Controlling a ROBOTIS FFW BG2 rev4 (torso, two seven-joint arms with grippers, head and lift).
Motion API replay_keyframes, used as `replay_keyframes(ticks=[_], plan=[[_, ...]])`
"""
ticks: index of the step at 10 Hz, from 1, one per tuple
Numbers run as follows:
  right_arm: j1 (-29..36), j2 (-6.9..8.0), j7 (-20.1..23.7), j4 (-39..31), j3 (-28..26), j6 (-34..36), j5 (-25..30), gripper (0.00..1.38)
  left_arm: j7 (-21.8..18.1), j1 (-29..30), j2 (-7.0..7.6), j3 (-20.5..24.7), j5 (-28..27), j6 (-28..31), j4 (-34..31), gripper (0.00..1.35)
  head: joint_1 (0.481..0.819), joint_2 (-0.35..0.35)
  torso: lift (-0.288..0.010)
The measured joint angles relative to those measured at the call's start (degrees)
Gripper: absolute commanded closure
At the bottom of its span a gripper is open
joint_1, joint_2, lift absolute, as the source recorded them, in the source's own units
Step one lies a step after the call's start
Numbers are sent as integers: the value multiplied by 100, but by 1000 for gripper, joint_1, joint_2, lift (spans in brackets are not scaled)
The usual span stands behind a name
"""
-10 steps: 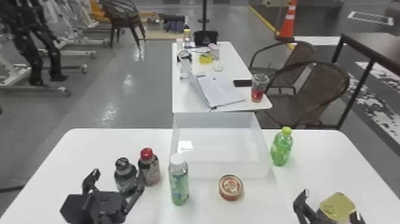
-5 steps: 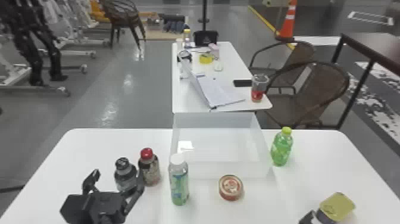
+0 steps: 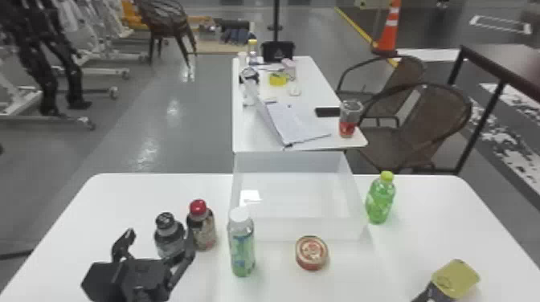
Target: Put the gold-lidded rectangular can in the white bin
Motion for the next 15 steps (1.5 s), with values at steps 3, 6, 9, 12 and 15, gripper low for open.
replay_keyframes(ticks=[3, 6, 9, 12, 15], plan=[[-362, 17, -211, 501, 67, -240, -84, -2, -1, 5, -18, 2, 0, -19, 1, 160, 549, 0, -100], [-718, 56, -446, 961, 122, -390, -162, -2, -7, 0, -19, 2, 0, -31, 1, 160, 549, 0, -100], [-1095, 85, -694, 1380, 123, -551, -155, -2, -7, 0, -18, 2, 1, -39, 1, 160, 549, 0, -100], [-1453, 69, -719, 1723, 115, -555, -157, 16, -8, 0, -9, 0, 14, -55, 1, 160, 549, 0, -100], [-1743, 58, -714, 2085, 114, -555, -195, 82, -7, 0, -6, -7, 37, -69, 5, 160, 549, 0, -100]])
